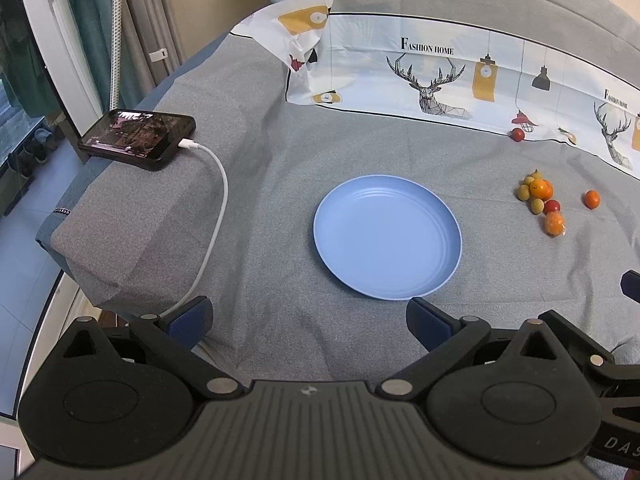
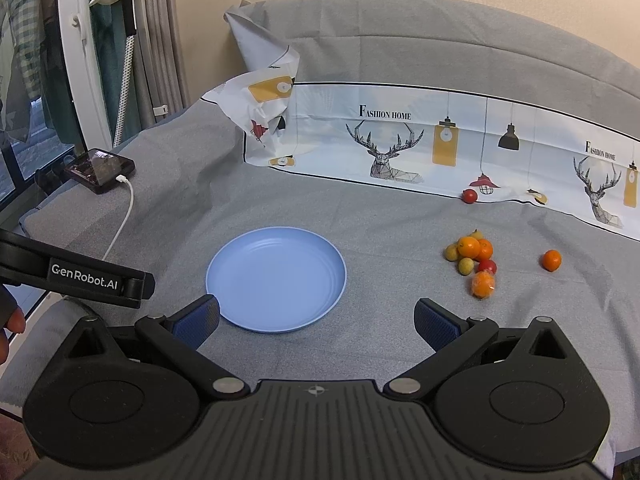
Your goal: Organize fruits
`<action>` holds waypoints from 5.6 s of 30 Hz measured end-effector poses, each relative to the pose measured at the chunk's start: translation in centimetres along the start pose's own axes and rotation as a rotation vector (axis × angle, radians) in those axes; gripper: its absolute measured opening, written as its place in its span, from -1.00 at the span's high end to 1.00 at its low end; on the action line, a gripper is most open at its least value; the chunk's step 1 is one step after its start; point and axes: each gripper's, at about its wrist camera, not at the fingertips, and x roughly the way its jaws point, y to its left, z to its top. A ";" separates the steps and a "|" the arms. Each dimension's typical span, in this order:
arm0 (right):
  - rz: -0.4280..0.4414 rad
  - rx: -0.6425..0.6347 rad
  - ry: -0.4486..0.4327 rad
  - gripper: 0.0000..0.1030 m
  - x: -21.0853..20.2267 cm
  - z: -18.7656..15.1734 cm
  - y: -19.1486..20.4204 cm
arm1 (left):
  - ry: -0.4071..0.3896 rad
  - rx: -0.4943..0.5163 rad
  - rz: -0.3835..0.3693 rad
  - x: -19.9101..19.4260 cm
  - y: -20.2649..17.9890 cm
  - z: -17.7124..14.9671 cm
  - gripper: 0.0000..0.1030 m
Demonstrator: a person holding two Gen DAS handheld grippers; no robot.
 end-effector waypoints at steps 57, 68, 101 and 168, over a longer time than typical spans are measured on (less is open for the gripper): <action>-0.078 0.140 -0.126 -0.99 -2.3 -1.7 -5.3 | -0.043 0.114 -0.009 -2.2 -5.2 0.6 -0.99; -0.310 0.312 -0.080 -0.99 2.5 -4.5 -15.0 | 0.018 0.245 -0.135 3.6 -14.7 4.4 -0.99; -0.550 0.330 0.015 -0.58 29.0 -1.5 -36.0 | 0.275 0.484 -0.379 27.8 -37.9 17.8 0.27; 0.118 -0.027 0.011 0.27 1.6 -0.7 -1.2 | 0.148 0.016 -0.101 1.7 -0.1 1.5 0.26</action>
